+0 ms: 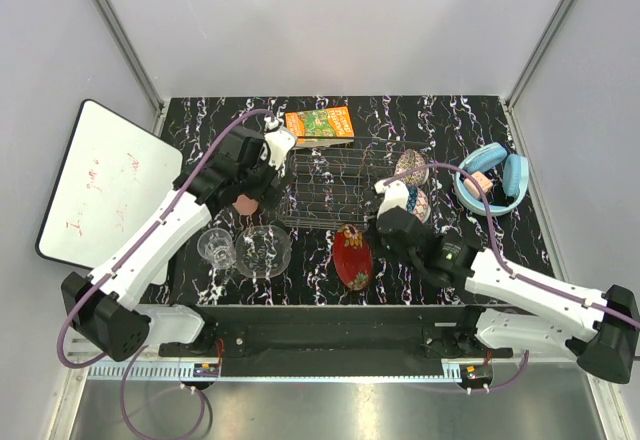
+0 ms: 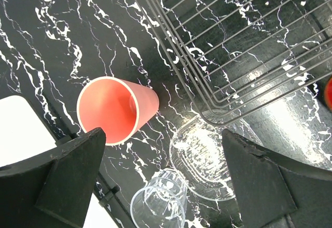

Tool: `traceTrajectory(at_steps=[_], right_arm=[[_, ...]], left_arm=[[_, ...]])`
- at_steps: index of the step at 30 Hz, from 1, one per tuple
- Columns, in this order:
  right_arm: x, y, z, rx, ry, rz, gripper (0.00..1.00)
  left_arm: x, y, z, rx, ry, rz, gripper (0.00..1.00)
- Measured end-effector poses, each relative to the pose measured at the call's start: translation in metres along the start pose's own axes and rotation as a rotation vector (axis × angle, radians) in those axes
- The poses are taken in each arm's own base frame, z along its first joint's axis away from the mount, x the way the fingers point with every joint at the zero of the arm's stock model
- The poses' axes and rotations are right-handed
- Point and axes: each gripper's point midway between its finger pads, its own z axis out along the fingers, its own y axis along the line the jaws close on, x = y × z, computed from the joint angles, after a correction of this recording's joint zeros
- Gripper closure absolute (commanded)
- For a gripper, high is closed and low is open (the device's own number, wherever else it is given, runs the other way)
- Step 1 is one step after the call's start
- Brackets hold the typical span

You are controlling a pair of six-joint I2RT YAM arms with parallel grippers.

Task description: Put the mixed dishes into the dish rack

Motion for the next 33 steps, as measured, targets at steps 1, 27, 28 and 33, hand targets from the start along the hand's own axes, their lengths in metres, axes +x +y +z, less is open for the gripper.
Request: traceTrajectory(at_steps=[1, 27, 28, 33], right_arm=[[-0.009, 0.004, -0.002, -0.008, -0.017, -0.02, 1.0], [0.059, -0.037, -0.013, 0.12, 0.097, 0.375, 0.16], [0.068, -0.045, -0.012, 0.154, 0.12, 0.422, 0.16], [0.095, -0.08, -0.004, 0.304, 0.177, 0.651, 0.17]], left_arm=[[0.001, 0.0, 0.001, 0.001, 0.005, 0.0, 0.01], [-0.001, -0.015, 0.001, 0.046, -0.01, 0.049, 0.01], [-0.001, -0.016, 0.001, 0.048, -0.01, 0.055, 0.01], [-0.001, -0.014, 0.0, 0.041, -0.009, 0.066, 0.01]])
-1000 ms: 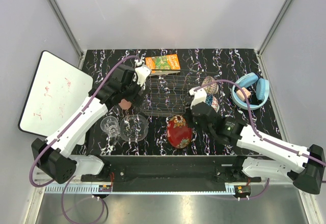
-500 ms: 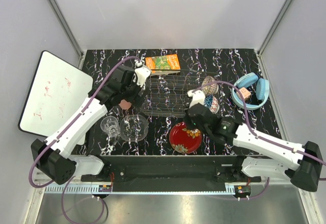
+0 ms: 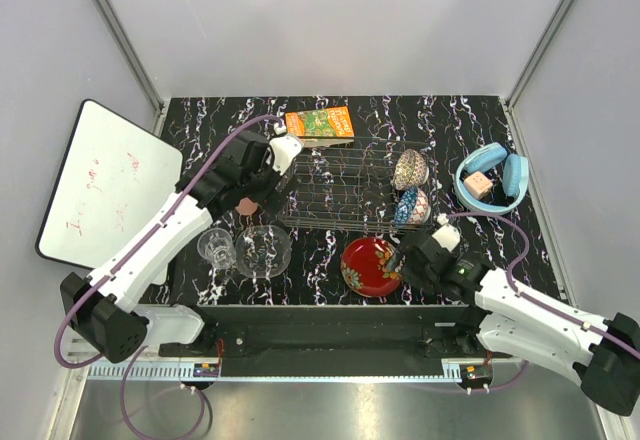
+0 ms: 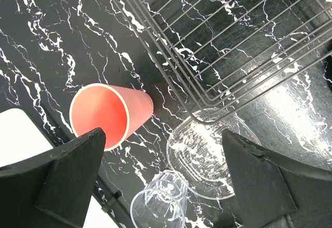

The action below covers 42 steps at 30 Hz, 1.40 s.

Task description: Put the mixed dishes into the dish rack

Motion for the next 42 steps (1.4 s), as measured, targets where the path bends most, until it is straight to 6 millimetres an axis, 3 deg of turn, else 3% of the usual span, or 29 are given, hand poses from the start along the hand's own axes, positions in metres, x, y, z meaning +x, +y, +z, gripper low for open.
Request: traceTrajectory(at_steps=[8, 16, 22, 25, 27, 30, 42], right_arm=[[0.023, -0.03, 0.021, 0.108, 0.054, 0.163, 0.21], [0.019, -0.003, 0.036, 0.056, 0.035, 0.303, 0.31], [0.02, -0.003, 0.041, 0.069, 0.032, 0.347, 0.51], [0.021, -0.005, 0.043, 0.081, 0.029, 0.355, 0.66], [0.021, -0.007, 0.044, 0.09, 0.027, 0.358, 0.84], [0.024, -0.008, 0.045, 0.098, 0.03, 0.348, 1.0], [0.019, 0.014, 0.03, -0.037, -0.024, 0.322, 1.0]], left_arm=[[-0.012, 0.003, -0.008, -0.011, -0.025, 0.008, 0.01], [-0.015, 0.004, -0.013, -0.019, -0.024, 0.013, 0.01], [-0.013, 0.004, -0.016, -0.021, -0.013, 0.018, 0.01], [-0.016, 0.006, -0.018, -0.029, -0.019, 0.018, 0.01], [-0.016, 0.007, -0.018, -0.033, -0.019, 0.018, 0.01], [-0.014, 0.008, -0.019, -0.04, -0.011, 0.019, 0.01], [-0.012, 0.014, -0.022, -0.069, -0.001, 0.032, 0.01]])
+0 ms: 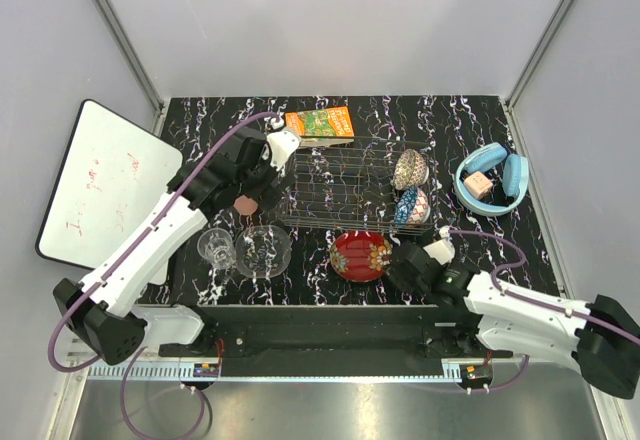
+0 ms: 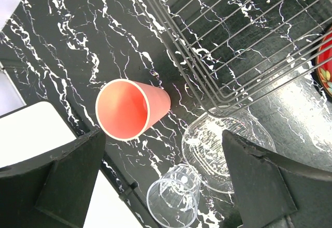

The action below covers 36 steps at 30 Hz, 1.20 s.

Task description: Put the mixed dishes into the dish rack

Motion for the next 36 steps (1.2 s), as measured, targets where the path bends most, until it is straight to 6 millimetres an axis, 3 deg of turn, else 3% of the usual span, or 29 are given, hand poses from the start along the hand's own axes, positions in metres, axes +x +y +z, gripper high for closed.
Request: traceTrajectory(at_steps=[15, 26, 36], right_arm=[[-0.003, 0.001, -0.025, -0.115, -0.015, -0.36, 1.0], [-0.012, 0.056, -0.046, -0.234, -0.069, -0.759, 1.0], [-0.016, 0.081, -0.056, -0.282, -0.093, -0.947, 1.0]], left_arm=[[0.009, 0.015, -0.015, -0.064, 0.024, 0.058, 0.01], [0.012, 0.02, -0.022, -0.091, 0.025, 0.057, 0.01], [0.01, 0.026, -0.036, -0.116, -0.014, 0.045, 0.01]])
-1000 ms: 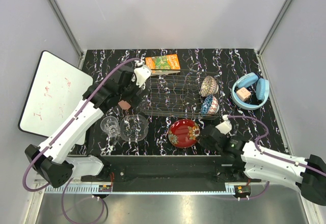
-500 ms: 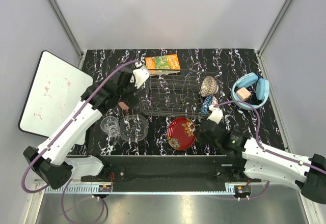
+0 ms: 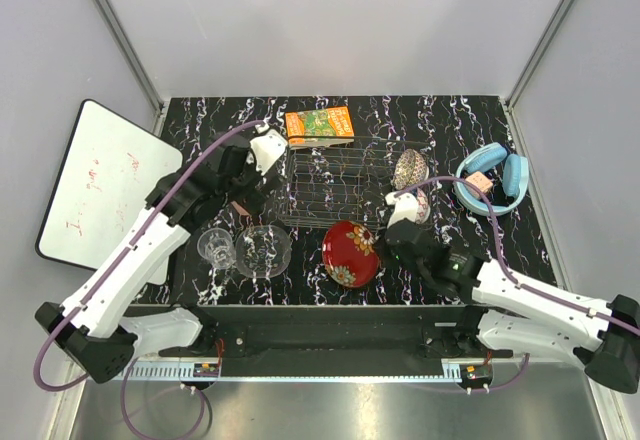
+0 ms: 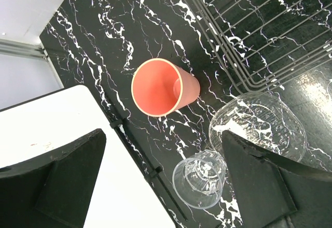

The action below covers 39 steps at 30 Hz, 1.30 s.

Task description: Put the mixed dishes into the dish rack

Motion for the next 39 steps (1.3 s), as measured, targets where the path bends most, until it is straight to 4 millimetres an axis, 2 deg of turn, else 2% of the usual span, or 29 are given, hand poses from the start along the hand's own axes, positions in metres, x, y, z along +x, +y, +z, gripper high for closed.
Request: traceTrajectory(at_steps=[4, 9, 16, 22, 25, 29, 36, 39], right_arm=[[-0.033, 0.015, -0.004, -0.015, -0.031, -0.08, 1.0], [-0.097, 0.024, -0.011, -0.03, -0.117, -0.098, 1.0], [-0.187, 0.004, -0.021, 0.047, -0.235, -0.136, 1.0], [-0.256, -0.021, -0.011, 0.174, -0.302, -0.257, 1.0], [-0.273, -0.03, 0.0, 0.245, -0.31, -0.381, 1.0], [-0.283, -0.04, 0.014, 0.315, -0.302, -0.576, 1.0], [-0.303, -0.048, 0.018, 0.406, -0.331, -0.865, 1.0], [-0.302, -0.052, 0.025, 0.428, -0.331, -0.967, 1.0]], left_arm=[[0.003, 0.0, -0.001, -0.001, 0.002, 0.0, 0.01], [0.008, 0.001, -0.004, -0.008, 0.001, -0.005, 0.01], [0.019, 0.004, -0.01, -0.025, -0.001, -0.016, 0.01], [0.026, 0.001, -0.007, -0.021, 0.014, -0.013, 0.01], [0.025, 0.002, -0.007, -0.023, 0.013, -0.015, 0.01], [0.027, 0.003, -0.003, -0.03, 0.012, -0.021, 0.01], [0.031, 0.003, 0.002, -0.035, 0.025, -0.026, 0.01], [0.03, 0.004, 0.004, -0.038, 0.024, -0.029, 0.01]])
